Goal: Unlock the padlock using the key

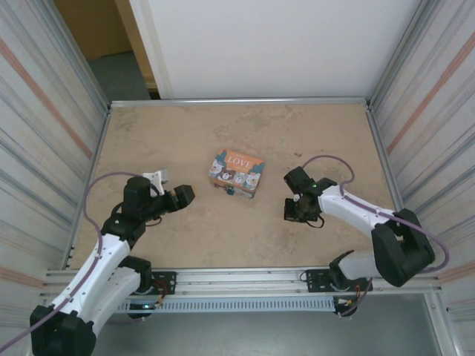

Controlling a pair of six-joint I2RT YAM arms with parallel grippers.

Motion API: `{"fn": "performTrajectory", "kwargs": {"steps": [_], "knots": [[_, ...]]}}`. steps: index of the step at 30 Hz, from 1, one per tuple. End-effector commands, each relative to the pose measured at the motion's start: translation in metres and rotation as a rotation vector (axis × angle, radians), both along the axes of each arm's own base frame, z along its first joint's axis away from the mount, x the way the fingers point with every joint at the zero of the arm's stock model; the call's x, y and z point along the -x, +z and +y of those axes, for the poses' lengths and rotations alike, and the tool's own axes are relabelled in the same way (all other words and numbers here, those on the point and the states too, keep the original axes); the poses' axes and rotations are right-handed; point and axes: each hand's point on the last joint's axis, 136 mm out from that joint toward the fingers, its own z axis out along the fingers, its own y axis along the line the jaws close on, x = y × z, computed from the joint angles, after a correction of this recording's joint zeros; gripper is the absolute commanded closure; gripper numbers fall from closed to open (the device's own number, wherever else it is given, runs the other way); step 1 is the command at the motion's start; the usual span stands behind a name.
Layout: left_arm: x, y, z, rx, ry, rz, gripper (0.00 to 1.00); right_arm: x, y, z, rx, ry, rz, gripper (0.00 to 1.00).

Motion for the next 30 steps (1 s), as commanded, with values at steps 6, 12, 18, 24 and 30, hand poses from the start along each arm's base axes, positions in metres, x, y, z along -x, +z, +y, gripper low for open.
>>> {"fn": "performTrajectory", "kwargs": {"steps": [6,12,18,24,30], "knots": [[0.003,0.037,-0.033,0.203,-0.045,0.026,0.26,-0.017,0.049,0.03,-0.216,0.063,-0.204,1.0],[0.002,0.031,-0.063,0.357,-0.024,0.192,0.27,-0.02,0.088,0.046,-0.312,0.118,-0.321,1.0],[-0.001,0.029,-0.106,0.558,0.041,0.334,0.34,-0.019,0.122,0.063,-0.403,0.164,-0.408,1.0],[-0.002,0.023,-0.144,0.678,0.105,0.48,0.39,-0.017,0.15,0.077,-0.488,0.191,-0.489,1.0],[-0.003,0.023,-0.178,0.867,0.145,0.607,0.41,-0.015,0.16,0.089,-0.531,0.209,-0.528,1.0]]}}
